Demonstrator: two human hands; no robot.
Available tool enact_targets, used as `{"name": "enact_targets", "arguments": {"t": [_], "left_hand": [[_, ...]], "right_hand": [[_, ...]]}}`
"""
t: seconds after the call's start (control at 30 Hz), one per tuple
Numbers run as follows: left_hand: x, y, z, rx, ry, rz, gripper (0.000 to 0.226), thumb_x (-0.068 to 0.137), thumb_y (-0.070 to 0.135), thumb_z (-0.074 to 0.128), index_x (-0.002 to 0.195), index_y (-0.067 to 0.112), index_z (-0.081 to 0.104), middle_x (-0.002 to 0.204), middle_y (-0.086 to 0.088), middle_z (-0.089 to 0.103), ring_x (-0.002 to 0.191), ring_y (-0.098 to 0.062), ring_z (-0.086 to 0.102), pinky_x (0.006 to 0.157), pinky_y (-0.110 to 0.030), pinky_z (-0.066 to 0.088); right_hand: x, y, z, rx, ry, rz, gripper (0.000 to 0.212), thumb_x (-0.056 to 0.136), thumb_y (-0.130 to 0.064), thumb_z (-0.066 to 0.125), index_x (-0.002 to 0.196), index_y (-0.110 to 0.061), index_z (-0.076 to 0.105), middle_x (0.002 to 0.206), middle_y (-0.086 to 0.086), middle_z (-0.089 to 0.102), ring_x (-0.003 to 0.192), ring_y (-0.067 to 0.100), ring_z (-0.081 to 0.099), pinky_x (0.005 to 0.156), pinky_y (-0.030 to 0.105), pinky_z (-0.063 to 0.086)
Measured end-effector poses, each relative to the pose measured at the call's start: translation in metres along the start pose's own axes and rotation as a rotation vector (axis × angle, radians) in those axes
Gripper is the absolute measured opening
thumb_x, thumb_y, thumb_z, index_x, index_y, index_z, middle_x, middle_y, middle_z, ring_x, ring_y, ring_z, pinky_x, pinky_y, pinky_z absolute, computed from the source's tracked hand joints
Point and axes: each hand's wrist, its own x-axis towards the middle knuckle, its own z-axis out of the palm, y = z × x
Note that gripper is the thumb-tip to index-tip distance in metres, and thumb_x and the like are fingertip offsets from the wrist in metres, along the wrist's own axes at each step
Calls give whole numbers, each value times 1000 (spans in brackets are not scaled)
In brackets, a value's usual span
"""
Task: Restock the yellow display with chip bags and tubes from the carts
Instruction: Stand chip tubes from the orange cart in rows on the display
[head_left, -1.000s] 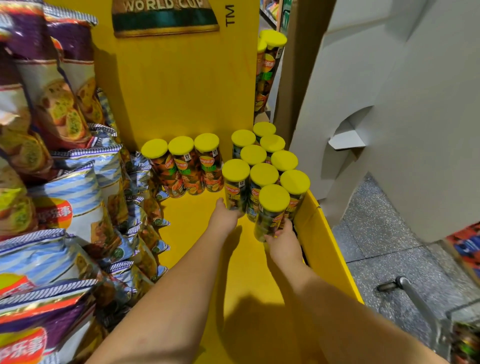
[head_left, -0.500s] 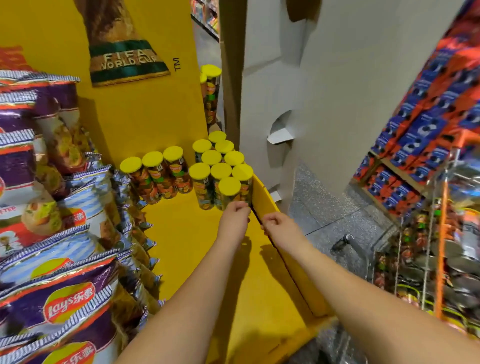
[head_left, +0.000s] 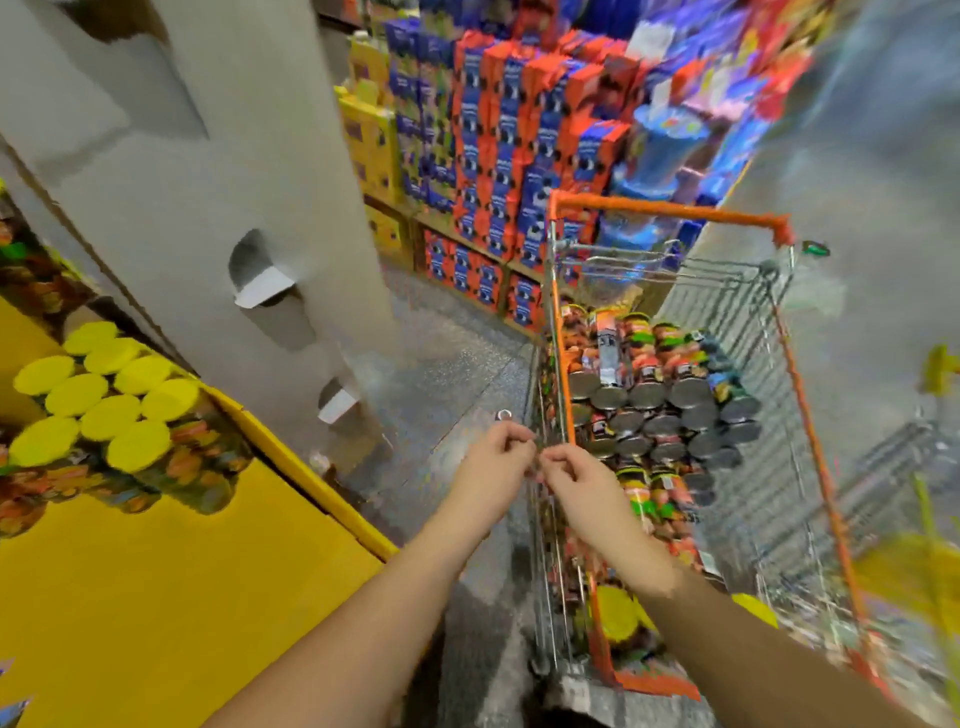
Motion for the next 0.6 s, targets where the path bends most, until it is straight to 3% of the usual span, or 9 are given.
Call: {"name": "enact_targets", "arguments": {"t": [0.07,0.13,0.23,0.33,0.5,0.57,0.6], "left_hand": [[9,1,43,77,-66,-15,10,88,20,58,84,28,59,81,3,62,81,-20,61,79,-32,49],[17,-4,79,117,-115,-50,14,91,18,56,83,29,59,78,4,60,79,-20,61,73,-28,51],[30,-15,127,195,-181,-131,13,92,19,53,85,29,56,74,4,56,67,-16,57,54,-23,41],[47,-29,169,319,-184,-198,7,93,21,52,90,24,57,68,2,55,57,-15,51,52,-26,36],[65,-65,213,546,-209,-356,18,94,27,52,102,12,59,92,-10,66,76,-26,62,66,-32,47],[71,-80,219,636,-185,-381,22,92,28,59,107,11,60,105,-13,66,96,-30,63,77,-34,47],[74,-84,221,686,-164,-399,23,92,27,59,107,10,60,111,-14,64,103,-32,60,80,-33,45]], "right_hand": [[3,37,-36,16,36,89,10,98,-18,53,95,-19,63,70,-8,59,46,-3,48,45,11,34],[8,70,-66,11,65,180,12,98,-12,51,97,-13,63,76,5,61,47,1,49,45,14,36],[17,122,-109,-43,130,293,11,95,-18,54,93,-19,65,84,11,65,71,20,57,59,26,41],[29,177,-145,-92,129,377,17,94,-24,57,103,-12,65,96,11,65,88,26,58,67,29,35],[44,241,-176,-147,9,491,18,96,-27,54,109,-15,57,101,3,60,90,23,59,68,29,39],[52,260,-180,-191,-42,519,12,96,-26,53,91,-16,57,87,4,59,85,27,60,67,32,39],[55,269,-181,-215,-61,520,21,96,-29,53,77,-20,53,73,2,55,71,26,58,62,34,39]]}}
